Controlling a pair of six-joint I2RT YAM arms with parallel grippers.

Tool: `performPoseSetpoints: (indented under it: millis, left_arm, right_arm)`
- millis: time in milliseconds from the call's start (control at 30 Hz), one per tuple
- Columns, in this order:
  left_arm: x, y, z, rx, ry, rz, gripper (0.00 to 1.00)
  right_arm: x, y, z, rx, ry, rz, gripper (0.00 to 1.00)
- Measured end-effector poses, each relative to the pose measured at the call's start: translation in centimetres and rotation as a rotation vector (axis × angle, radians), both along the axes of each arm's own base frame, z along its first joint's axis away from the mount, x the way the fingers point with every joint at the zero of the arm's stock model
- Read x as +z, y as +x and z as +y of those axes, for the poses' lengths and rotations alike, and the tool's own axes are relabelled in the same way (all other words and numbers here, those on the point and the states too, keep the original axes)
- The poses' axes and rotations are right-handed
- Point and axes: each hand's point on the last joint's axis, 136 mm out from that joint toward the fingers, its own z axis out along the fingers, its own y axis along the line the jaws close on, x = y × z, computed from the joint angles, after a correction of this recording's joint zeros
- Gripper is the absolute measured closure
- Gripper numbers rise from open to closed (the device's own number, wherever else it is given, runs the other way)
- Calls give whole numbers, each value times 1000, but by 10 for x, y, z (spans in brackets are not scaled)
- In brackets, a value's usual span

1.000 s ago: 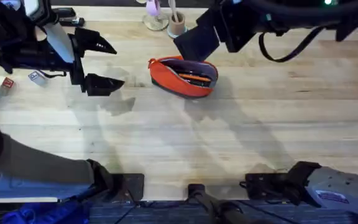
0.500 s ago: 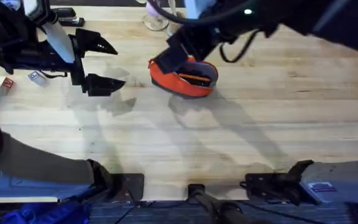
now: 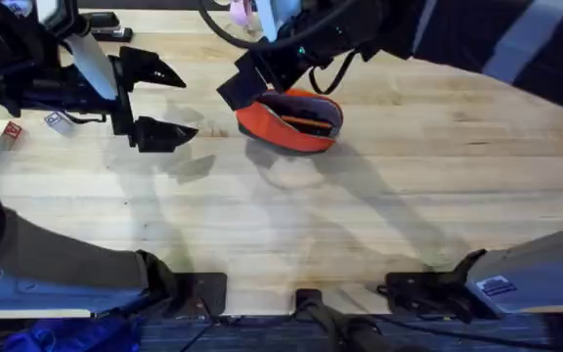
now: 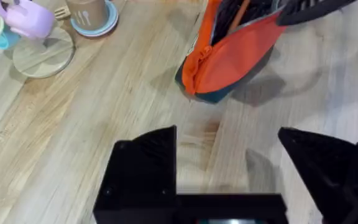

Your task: Unzip the bag, pick up the pens from the table one at a time and place them inside, then zip the bag closed.

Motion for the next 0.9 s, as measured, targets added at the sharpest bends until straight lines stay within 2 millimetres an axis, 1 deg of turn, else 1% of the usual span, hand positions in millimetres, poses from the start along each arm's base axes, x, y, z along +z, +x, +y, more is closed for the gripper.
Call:
performPoseSetpoints:
  millis: [233, 300, 567, 900]
  left_arm:
    - [0, 0, 0, 0, 0, -1, 7]
    - [0, 0, 0, 0, 0, 0, 7]
    - [0, 0, 0, 0, 0, 0, 7]
    - [0, 0, 0, 0, 0, 0, 8]
  right_arm:
    - [-3, 11, 10, 2, 24, -27, 5]
    - [-10, 13, 11, 2, 19, -21, 5]
    - [-46, 18, 15, 1, -24, 33, 5]
    - [-67, 32, 27, 3, -15, 22, 5]
